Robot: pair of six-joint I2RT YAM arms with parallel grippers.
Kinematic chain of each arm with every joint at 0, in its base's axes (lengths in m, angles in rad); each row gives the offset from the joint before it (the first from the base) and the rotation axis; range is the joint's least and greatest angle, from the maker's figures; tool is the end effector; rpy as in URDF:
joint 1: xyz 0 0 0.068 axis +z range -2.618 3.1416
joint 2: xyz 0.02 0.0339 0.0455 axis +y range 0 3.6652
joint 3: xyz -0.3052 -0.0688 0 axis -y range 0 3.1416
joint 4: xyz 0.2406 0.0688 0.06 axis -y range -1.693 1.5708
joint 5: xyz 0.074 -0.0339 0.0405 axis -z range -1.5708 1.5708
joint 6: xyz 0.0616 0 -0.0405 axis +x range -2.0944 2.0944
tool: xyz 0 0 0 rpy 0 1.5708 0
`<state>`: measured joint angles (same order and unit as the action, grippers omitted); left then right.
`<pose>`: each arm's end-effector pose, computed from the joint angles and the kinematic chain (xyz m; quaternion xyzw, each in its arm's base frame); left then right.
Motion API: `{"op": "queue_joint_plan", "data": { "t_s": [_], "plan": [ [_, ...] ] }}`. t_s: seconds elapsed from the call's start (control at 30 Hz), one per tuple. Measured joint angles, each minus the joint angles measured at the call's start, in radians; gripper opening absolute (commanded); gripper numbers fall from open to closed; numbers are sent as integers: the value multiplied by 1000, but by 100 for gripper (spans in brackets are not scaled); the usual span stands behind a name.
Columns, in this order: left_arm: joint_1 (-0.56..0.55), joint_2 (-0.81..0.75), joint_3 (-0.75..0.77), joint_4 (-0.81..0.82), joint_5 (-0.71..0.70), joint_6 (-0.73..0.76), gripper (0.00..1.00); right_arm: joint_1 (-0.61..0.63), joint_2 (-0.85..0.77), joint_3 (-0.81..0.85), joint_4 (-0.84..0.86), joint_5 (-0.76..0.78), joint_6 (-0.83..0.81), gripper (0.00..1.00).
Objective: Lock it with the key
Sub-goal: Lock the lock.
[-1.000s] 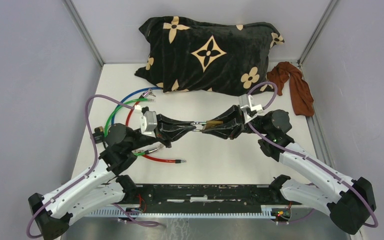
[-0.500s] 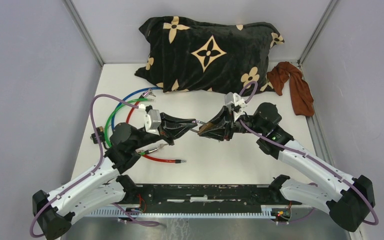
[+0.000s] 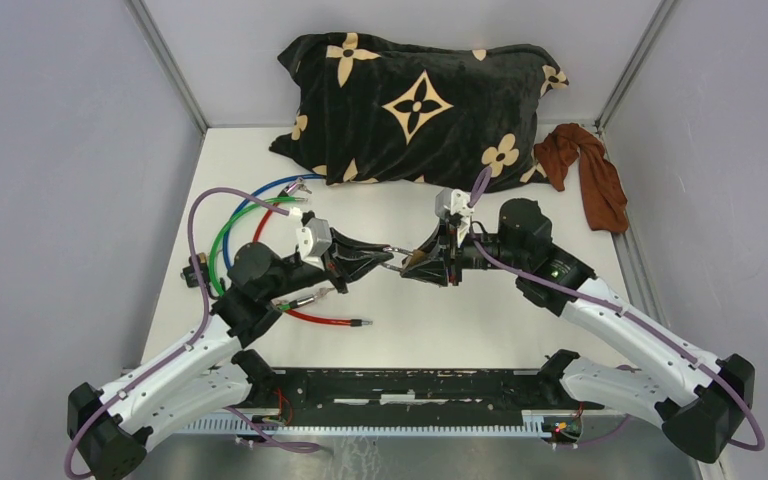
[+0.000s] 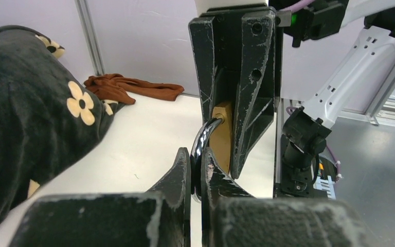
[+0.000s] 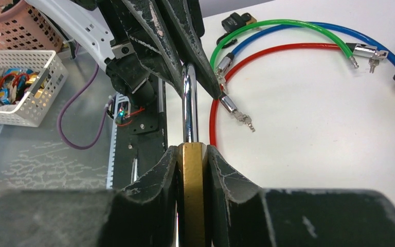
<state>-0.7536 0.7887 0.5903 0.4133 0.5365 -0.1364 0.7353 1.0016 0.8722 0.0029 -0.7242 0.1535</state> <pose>0.1073 -0.1438 0.3685 0.3804 0.5135 -0.4733 0.6063 0.1365 0.1785 0.3839 -0.4256 0.6051 0.5057 0.4438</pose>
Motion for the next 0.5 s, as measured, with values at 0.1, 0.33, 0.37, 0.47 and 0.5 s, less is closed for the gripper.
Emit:
{"op": "queue_joint_plan", "data": {
  "t_s": [0.1,0.33,0.37,0.47,0.5],
  "plan": [
    [0,-5,0,-15,15,3,3,2,3,26,-69,-6,-48,0],
    [6,-11,16,-138,66,47,18,3,11,27,-156,-37,-154,0],
    [7,-11,23,-162,71,56,21,3,11,27,-165,-39,-166,0],
    [8,-11,40,-227,84,82,26,3,13,27,-183,-42,-201,0],
    [8,-10,43,-248,94,84,28,3,13,27,-185,-44,-210,0]
  ]
}}
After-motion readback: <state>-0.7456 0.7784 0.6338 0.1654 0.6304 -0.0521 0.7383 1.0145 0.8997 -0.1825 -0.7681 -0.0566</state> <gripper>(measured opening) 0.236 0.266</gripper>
